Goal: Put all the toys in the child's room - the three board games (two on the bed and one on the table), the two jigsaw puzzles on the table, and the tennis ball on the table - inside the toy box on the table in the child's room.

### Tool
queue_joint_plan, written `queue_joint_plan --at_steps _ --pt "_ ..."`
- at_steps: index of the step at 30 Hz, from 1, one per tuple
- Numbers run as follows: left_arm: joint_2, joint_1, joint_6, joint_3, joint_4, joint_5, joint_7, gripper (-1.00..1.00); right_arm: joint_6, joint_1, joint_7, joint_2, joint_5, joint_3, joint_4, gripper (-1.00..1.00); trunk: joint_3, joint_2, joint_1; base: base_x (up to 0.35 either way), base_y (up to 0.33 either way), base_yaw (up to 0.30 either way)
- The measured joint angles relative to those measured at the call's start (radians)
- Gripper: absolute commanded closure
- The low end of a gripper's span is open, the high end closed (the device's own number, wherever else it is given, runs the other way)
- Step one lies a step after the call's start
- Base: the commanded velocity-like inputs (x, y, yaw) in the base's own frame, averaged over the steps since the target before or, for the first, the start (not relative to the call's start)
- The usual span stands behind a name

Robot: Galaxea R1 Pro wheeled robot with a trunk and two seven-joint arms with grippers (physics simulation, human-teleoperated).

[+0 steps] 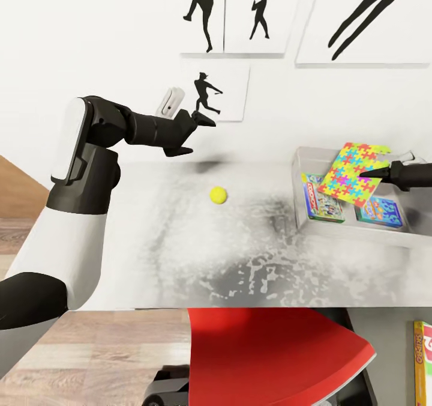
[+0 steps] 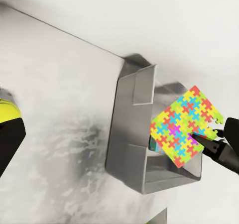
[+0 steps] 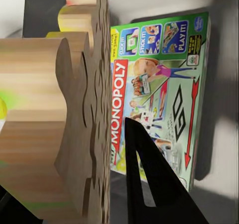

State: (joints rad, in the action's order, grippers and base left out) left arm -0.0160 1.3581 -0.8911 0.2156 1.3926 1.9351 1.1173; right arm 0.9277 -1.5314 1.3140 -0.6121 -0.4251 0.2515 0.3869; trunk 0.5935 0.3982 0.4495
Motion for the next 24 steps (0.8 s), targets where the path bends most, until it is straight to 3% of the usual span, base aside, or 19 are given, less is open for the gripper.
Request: queue_joint_plan --at_steps 24 --pt "0.004 0.000 -0.002 0.001 0.000 0.000 0.001 -1.00 -0.031 -0.006 -0.029 -0.001 0.009 0.020 0.000 1.00 0.039 0.000 0.000 0.000 0.000 0.000"
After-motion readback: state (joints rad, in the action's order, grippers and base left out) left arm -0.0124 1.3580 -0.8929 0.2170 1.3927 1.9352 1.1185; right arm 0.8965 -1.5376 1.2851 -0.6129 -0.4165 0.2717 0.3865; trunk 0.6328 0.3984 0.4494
